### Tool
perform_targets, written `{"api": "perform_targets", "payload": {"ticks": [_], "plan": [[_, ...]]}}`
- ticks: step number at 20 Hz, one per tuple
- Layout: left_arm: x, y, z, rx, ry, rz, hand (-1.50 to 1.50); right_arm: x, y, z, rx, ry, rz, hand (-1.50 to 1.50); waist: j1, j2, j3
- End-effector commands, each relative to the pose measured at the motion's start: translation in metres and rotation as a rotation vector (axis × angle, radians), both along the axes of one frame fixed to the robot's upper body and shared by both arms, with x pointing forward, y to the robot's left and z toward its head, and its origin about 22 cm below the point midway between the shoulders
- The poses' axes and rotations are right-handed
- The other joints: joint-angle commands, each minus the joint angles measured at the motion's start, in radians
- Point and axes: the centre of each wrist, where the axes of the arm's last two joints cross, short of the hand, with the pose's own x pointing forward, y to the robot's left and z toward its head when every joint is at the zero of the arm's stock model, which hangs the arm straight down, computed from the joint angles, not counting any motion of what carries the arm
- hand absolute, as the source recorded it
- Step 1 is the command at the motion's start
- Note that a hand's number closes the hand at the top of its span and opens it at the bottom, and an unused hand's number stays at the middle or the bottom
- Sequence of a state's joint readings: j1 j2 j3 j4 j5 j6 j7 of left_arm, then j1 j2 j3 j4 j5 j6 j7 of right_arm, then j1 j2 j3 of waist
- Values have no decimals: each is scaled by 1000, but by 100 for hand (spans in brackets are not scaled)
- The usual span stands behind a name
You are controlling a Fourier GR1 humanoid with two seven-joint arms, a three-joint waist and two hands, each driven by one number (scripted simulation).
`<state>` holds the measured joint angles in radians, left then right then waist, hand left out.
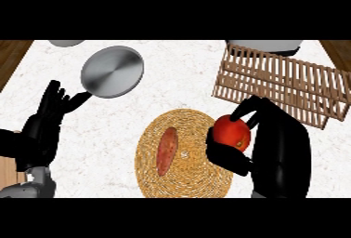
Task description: Pick the tomato from the placemat and place it in the tiered shelf
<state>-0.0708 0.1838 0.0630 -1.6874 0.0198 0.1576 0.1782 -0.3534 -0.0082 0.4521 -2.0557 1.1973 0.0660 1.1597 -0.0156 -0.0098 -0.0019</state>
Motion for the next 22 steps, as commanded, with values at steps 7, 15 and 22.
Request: {"api": "perform_targets", "payload": {"ticks": [7,15,22], "plan": [[9,7,1,-14,-12,-19,0,3,-33,59,-5,-6,-263,150,6,8,0],[-11,5,-4,3,-13,-27,0,39,-64,55,33,-41,-320,150,23,9,1],[4,1,-1,12,-10,-19,0,78,-105,42,52,-100,-341,150,19,10,2]]}}
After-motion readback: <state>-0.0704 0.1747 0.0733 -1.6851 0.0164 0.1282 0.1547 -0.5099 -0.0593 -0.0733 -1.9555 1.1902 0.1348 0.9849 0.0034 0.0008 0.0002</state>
